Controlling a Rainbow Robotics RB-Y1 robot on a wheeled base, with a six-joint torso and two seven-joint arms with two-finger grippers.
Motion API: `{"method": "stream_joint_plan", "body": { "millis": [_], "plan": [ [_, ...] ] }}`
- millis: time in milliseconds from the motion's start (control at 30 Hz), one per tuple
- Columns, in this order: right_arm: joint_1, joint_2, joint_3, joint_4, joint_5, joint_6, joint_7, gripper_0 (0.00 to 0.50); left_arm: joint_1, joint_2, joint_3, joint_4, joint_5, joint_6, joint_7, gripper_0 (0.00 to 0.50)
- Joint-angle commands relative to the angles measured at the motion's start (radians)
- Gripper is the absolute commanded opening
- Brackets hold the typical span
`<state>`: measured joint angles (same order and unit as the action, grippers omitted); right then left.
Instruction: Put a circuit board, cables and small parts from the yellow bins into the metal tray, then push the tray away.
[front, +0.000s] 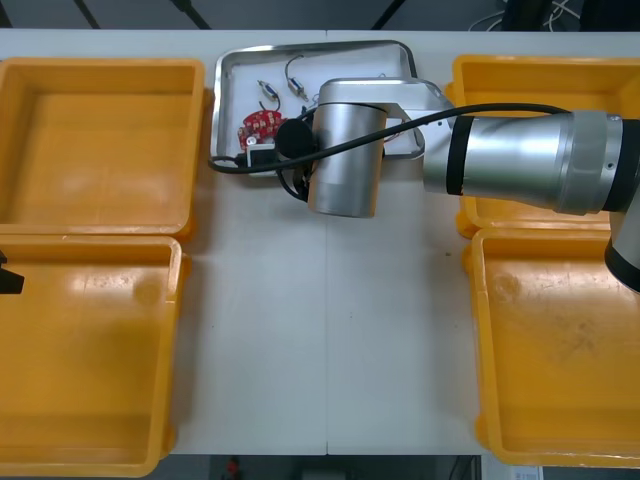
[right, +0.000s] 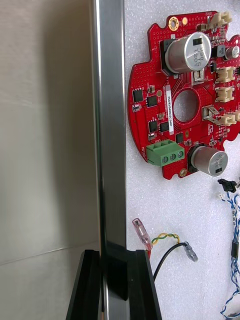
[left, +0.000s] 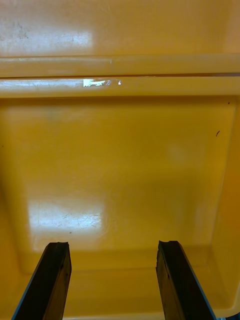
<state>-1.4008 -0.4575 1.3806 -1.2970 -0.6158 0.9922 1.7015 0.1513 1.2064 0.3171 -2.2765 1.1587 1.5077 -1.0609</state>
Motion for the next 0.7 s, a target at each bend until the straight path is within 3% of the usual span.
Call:
{"method": "stream_joint_plan", "body": {
  "millis": [33, 367, 667, 700],
  "plan": [
    [-0.072, 0.037, 0.008, 0.062, -0.010, -0.041, 0.050, 0.000, 0.005, 0.039, -0.007, -0.014, 0.007, 0.006, -0.045, 0.500],
    [-0.080, 0.051, 0.006, 0.166, -0.039, -0.127, 0.101, 0.000, 0.005, 0.039, -0.007, -0.014, 0.007, 0.006, -0.045, 0.500],
    [-0.080, 0.051, 0.008, 0.177, -0.041, -0.145, 0.124, 0.000, 0.005, 0.039, -0.007, -0.014, 0.007, 0.006, -0.045, 0.500],
    [-0.080, 0.051, 0.006, 0.176, -0.041, -0.145, 0.127, 0.035, 0.005, 0.039, -0.007, -0.014, 0.007, 0.006, -0.045, 0.500]
  ]
}}
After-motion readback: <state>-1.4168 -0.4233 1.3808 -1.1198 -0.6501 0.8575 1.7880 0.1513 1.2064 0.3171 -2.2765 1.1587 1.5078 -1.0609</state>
